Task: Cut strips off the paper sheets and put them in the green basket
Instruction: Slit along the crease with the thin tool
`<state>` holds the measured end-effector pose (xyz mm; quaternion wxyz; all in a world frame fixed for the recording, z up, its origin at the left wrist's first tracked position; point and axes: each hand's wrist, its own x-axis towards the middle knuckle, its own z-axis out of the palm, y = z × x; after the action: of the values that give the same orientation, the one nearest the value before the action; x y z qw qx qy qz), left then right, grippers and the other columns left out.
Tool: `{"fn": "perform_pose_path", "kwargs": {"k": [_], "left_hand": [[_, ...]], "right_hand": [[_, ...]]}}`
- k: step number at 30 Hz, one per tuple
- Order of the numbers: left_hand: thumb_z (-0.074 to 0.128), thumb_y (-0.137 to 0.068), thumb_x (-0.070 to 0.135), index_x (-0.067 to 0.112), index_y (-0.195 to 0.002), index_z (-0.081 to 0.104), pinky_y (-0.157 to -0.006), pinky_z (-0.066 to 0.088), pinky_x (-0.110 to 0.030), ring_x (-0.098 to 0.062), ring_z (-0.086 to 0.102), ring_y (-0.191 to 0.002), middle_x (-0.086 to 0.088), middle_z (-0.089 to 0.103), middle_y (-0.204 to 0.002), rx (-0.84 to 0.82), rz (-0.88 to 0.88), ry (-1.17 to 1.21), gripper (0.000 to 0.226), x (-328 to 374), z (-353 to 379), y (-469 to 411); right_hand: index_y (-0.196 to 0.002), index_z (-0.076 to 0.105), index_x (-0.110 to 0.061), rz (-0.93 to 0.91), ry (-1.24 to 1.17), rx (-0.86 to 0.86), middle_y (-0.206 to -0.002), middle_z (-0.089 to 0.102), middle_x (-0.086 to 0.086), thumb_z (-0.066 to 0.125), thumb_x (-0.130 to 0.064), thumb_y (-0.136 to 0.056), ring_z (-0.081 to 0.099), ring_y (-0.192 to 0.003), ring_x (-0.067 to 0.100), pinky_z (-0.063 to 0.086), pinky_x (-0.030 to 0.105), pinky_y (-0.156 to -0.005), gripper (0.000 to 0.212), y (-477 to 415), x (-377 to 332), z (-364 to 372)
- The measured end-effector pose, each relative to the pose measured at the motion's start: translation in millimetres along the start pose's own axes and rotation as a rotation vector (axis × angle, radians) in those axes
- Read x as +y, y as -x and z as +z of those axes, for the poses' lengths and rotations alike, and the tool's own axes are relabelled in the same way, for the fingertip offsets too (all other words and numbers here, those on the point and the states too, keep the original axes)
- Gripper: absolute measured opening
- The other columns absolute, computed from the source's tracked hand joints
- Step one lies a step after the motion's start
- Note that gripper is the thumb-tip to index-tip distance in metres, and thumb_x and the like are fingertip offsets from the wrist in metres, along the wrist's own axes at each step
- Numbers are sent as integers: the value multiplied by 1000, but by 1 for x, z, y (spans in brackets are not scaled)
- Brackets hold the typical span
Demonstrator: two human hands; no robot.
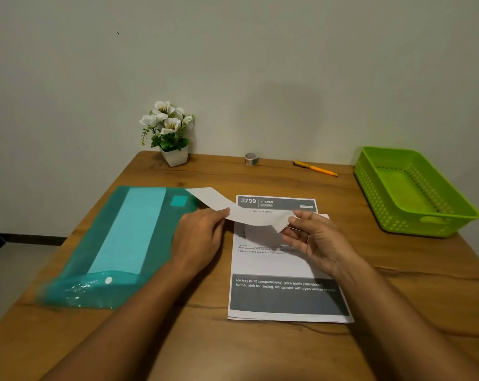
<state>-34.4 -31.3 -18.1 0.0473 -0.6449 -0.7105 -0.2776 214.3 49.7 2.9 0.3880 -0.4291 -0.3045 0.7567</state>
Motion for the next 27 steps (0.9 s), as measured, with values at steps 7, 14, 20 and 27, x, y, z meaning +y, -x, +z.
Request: {"fn": "perform_pose_path", "kwargs": {"k": [7,14,20,27], "left_hand": [[49,-104,25,24,-131,66,-83,47,-33,-16,52,-108,3,60,-115,-42,48,91,32,24,1,6],[58,-93,64,31,-147,44,-92,51,-37,-13,54,-123,8,62,-135,-324,179,192,65,73,23,4],[61,-92,50,31,-121,56,-70,48,-36,-16,60,-101,8,67,-104,-199,172,117,35,77,44,10],[62,-93,42,29,-99,66,-64,37,-28,-13,59,-89,10,68,-91,-123,90,152,15,75,49,5]], "right_hand": [[-124,59,0,8,135,50,-108,74,25,66,11,-90,74,-77,26,66,37,-65,36,-9,9,-6],[-122,55,1,-44,268,84,-78,68,18,65,10,-91,68,-61,23,63,32,-56,33,-10,11,-1],[-122,52,-3,-31,296,37,-91,74,21,64,8,-93,75,-71,25,64,34,-60,33,-10,5,-4],[-109,64,-11,-258,692,51,-94,74,13,65,1,-95,74,-74,22,58,35,-59,18,-15,-7,-18]]}}
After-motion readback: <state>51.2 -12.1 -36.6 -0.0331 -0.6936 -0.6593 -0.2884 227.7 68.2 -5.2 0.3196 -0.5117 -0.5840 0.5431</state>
